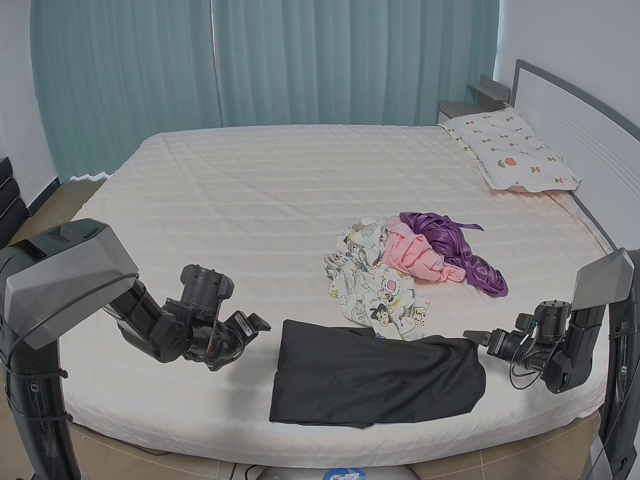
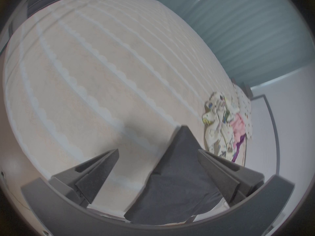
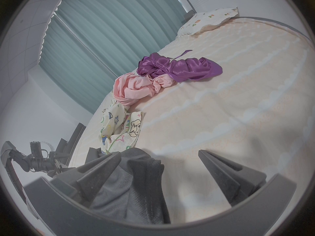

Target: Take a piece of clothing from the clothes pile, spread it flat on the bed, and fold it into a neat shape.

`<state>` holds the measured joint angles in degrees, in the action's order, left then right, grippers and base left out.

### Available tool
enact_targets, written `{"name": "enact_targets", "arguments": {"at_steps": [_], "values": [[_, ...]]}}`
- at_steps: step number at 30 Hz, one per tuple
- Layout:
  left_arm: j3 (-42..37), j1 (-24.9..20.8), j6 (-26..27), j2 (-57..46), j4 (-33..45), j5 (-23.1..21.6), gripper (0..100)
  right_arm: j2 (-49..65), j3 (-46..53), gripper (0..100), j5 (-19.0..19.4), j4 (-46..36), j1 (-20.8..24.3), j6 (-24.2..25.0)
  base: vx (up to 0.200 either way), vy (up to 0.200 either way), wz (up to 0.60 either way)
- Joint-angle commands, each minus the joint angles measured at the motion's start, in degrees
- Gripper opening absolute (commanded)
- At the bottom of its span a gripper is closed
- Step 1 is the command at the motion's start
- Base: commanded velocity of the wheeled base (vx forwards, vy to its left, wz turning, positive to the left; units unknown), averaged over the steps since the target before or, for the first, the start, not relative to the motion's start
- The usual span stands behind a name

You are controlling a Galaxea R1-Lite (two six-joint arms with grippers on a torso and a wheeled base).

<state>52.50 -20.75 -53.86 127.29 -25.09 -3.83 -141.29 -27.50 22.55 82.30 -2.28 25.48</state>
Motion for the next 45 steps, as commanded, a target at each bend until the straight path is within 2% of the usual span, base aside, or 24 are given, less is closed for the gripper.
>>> {"name": "enact_targets", "arguments": {"at_steps": [1,3,6,8,9,13,18,32,33,45], "values": [[0.58,-3.07,2.62,0.5,0.04,0.05,100,-0.21,0.17,100,0.04,-0.03,0.26,0.1,0.0,0.0,0.0],[1.02,-4.48,3.76,0.5,0.13,0.22,100,-0.3,0.26,100,0.04,-0.03,0.35,0.01,0.0,0.0,0.0],[1.46,-8.08,7.54,1.82,0.13,3.04,100,-0.21,0.34,100,0.04,0.05,0.43,0.01,0.0,0.0,0.0],[1.46,-8.52,8.59,2.34,0.13,3.74,100,-0.21,0.34,100,0.04,0.05,0.43,0.01,0.0,0.0,0.0],[2.6,-10.1,12.11,5.16,0.13,7.08,100,-0.3,0.34,100,0.04,0.05,0.43,0.01,0.0,0.0,0.0],[4.18,-10.63,13.16,7.88,0.3,10.95,100,-0.21,0.43,100,0.04,0.05,0.43,0.01,0.0,0.0,0.0],[2.69,-10.54,15.45,8.5,0.3,11.12,100,-0.21,0.43,100,0.04,0.05,0.43,0.01,0.0,0.0,0.0],[3.39,-11.77,15.89,9.29,-0.4,9.63,100,-0.3,0.34,100,0.04,-0.03,0.52,0.01,0.0,0.0,0.0],[3.39,-11.77,15.89,9.29,-0.4,9.63,0,-0.3,0.34,100,0.04,-0.03,0.52,0.01,0.0,0.0,0.0],[3.04,-11.77,15.45,9.2,-0.4,9.89,0,-0.3,0.26,100,0.04,-0.03,0.35,0.01,0.0,0.0,0.0]]}}
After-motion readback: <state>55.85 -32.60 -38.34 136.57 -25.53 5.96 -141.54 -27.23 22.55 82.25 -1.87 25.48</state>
